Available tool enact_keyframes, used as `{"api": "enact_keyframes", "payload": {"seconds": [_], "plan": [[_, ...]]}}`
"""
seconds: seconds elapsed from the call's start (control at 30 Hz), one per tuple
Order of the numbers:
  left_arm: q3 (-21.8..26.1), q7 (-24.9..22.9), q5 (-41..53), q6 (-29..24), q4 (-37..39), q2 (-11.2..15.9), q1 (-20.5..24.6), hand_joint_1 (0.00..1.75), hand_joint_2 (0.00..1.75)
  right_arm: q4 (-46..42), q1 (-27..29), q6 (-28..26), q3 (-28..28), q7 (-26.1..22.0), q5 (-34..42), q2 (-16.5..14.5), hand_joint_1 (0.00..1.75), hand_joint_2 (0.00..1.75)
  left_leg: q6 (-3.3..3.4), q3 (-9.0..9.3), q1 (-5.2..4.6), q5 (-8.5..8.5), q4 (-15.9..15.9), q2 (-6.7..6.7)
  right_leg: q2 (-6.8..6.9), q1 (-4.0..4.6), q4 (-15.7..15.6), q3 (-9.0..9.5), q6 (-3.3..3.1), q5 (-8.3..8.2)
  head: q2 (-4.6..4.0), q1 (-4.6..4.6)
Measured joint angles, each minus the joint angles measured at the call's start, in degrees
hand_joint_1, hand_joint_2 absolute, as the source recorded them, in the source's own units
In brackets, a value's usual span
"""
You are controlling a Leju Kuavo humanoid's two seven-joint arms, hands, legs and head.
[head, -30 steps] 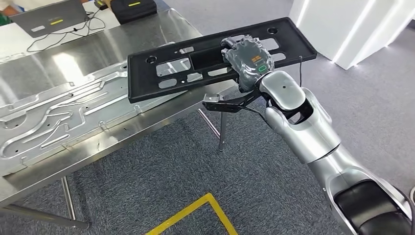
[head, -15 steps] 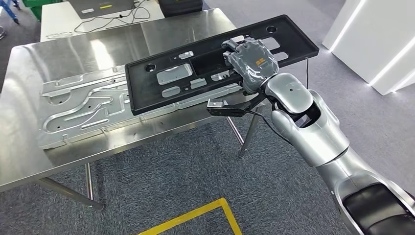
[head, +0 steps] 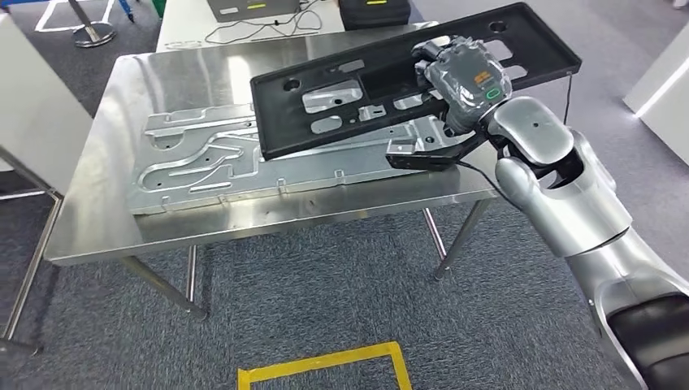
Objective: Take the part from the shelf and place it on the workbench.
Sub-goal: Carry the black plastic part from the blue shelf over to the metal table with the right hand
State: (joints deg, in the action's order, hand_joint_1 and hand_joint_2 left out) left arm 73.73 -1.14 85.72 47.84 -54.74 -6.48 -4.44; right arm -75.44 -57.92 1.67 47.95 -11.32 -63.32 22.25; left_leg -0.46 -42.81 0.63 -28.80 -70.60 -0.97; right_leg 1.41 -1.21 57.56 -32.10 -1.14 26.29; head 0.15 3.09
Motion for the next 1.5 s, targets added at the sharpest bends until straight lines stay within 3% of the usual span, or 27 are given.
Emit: {"api": "enact_keyframes", "payload": {"seconds": [0.03,0.07,0.17,0.23,0.3,0.33,0.4,0.47,0.53,0.57,0.6,0.67,0.73,0.87,1.2,1.33,1.4,1.47,1.5], "plan": [[0.0,-0.1,0.0,0.3,-0.9,-0.4,0.1,0.00,1.75,0.5,-0.2,-0.1,-0.1,-0.4,0.3,0.4,1.75,1.75,-0.20,-1.00,0.15,-0.19,-1.8,0.40,0.93,-0.03,0.0,0.14,0.05,0.18,0.00,0.01],[0.0,-0.2,0.0,0.7,-1.6,-0.8,0.0,0.00,1.75,1.0,-0.3,-0.1,-0.1,-0.8,0.6,0.8,1.75,1.75,-0.39,-0.95,0.29,0.63,-1.5,0.68,1.84,-0.08,0.1,0.28,0.16,0.39,0.00,0.01],[0.0,-0.1,0.0,1.4,-3.4,-1.5,-0.3,0.00,1.75,2.2,-0.6,-0.2,-0.3,-1.6,1.2,1.6,1.75,1.75,-0.55,3.88,0.31,5.28,8.0,3.27,4.14,-0.04,0.7,0.72,0.92,1.35,0.00,0.03],[0.0,0.1,0.0,1.7,-4.3,-1.7,-0.4,0.00,1.75,2.7,-0.9,-0.5,-0.7,-1.9,1.6,2.5,1.75,1.75,0.11,5.65,-0.06,5.98,11.6,4.35,5.34,0.34,1.1,0.94,1.58,1.97,0.00,-0.07],[0.0,0.5,0.0,2.0,-4.9,-1.8,-0.6,0.00,1.75,3.0,-1.0,-0.8,-1.0,-2.0,2.0,3.0,1.75,1.75,0.96,5.64,-0.21,5.73,11.8,3.16,6.50,0.53,1.0,1.37,2.09,2.31,0.00,-0.18],[0.0,0.6,0.0,2.0,-5.2,-1.9,-0.7,0.00,1.75,3.2,-1.1,-0.9,-1.1,-2.1,2.2,3.1,1.75,1.75,1.27,5.74,-0.11,5.74,11.9,2.48,6.34,0.42,1.1,1.54,2.38,2.65,0.00,-0.17],[0.0,0.9,0.0,2.1,-5.7,-2.1,-0.8,0.00,1.75,3.5,-1.0,-1.0,-1.2,-2.1,2.5,3.4,1.75,1.75,1.93,6.00,0.17,5.82,12.1,1.21,3.55,0.03,3.8,0.61,2.78,4.57,0.00,-0.20],[0.0,1.0,0.0,2.2,-6.0,-2.1,-0.8,0.00,1.75,4.0,-1.0,-1.1,-1.4,-2.1,2.9,4.1,1.75,1.75,2.42,6.08,0.14,5.81,12.2,0.02,0.01,-0.05,10.8,-2.93,2.80,7.87,0.00,-0.24],[0.0,1.0,0.0,2.2,-6.1,-2.1,-0.7,0.00,1.75,4.9,-0.7,-1.2,-1.5,-2.2,3.5,4.6,1.75,1.75,2.72,6.16,-0.08,5.74,12.1,-1.09,-1.11,0.05,16.7,-6.53,2.68,9.17,0.00,-0.25],[0.0,1.0,0.0,2.2,-6.2,-2.1,-0.8,0.00,1.75,5.4,-0.6,-1.2,-1.5,-2.3,3.9,4.7,1.75,1.75,2.82,6.26,-0.19,5.68,12.0,-1.56,-1.24,0.07,16.7,-7.10,2.55,8.12,0.00,-0.25],[0.0,1.0,0.0,2.2,-6.2,-2.1,-0.8,0.00,1.75,5.9,-0.5,-1.2,-1.5,-2.6,4.2,4.8,1.75,1.75,2.84,6.38,-0.30,5.61,12.0,-2.08,-1.29,0.08,14.7,-6.68,2.33,6.13,0.00,-0.25],[0.0,1.0,0.0,2.2,-6.2,-2.1,-0.9,0.00,1.75,6.9,-0.4,-1.4,-1.6,-3.2,4.7,5.0,1.75,1.75,2.71,6.54,-0.51,5.45,11.8,-2.83,-1.50,0.25,7.6,-4.14,1.70,1.82,0.00,-0.24],[0.0,1.0,0.0,2.2,-6.2,-2.1,-1.0,0.00,1.75,7.8,-0.5,-1.8,-1.7,-3.7,5.0,5.2,1.75,1.75,2.37,6.36,-0.68,5.38,11.6,-3.30,-1.71,0.50,2.9,-2.30,1.32,0.23,0.00,-0.24],[0.0,1.0,0.0,2.2,-6.2,-1.9,-1.3,0.00,1.75,9.5,-0.4,-2.2,-1.8,-4.0,5.2,5.3,1.75,1.75,2.72,6.27,-0.81,5.36,11.7,-3.29,-1.93,0.46,1.9,-1.96,1.57,0.26,0.00,-0.22],[0.0,1.5,0.0,2.9,-7.1,-1.8,-1.3,0.00,1.75,14.3,-0.4,-2.3,-3.6,-4.4,8.0,5.7,1.75,1.75,2.68,6.44,-0.91,5.31,11.9,-3.19,-2.09,0.35,1.9,-1.94,1.50,0.27,0.00,-0.20],[0.0,1.7,0.0,3.1,-7.6,-1.8,-1.3,0.00,1.75,15.6,-0.5,-2.3,-4.4,-4.8,8.5,5.8,1.75,1.75,3.00,7.27,-0.58,5.53,13.1,-2.97,-2.14,0.38,2.0,-1.76,1.94,0.70,0.00,-0.21],[0.0,1.8,0.0,3.1,-7.8,-1.8,-1.3,0.00,1.75,16.1,-0.7,-2.3,-4.8,-5.0,8.7,6.0,1.75,1.75,3.15,8.11,-0.15,5.87,14.1,-2.76,-2.00,0.43,5.7,-3.31,2.23,2.91,0.00,-0.28],[0.0,1.9,0.0,3.2,-7.9,-1.8,-1.3,0.00,1.75,16.7,-0.8,-2.2,-4.8,-5.1,8.8,6.2,1.75,1.75,3.24,8.26,-0.17,5.77,14.1,-2.67,-1.85,0.27,12.8,-7.00,2.58,6.03,0.00,-0.32],[0.0,1.9,0.0,3.2,-7.9,-1.9,-1.3,0.00,1.75,17.1,-0.6,-2.2,-4.8,-5.1,8.8,6.2,1.75,1.75,3.21,8.27,-0.16,5.63,13.9,-2.64,-1.80,0.12,15.5,-8.62,2.79,6.67,0.00,-0.33]]}}
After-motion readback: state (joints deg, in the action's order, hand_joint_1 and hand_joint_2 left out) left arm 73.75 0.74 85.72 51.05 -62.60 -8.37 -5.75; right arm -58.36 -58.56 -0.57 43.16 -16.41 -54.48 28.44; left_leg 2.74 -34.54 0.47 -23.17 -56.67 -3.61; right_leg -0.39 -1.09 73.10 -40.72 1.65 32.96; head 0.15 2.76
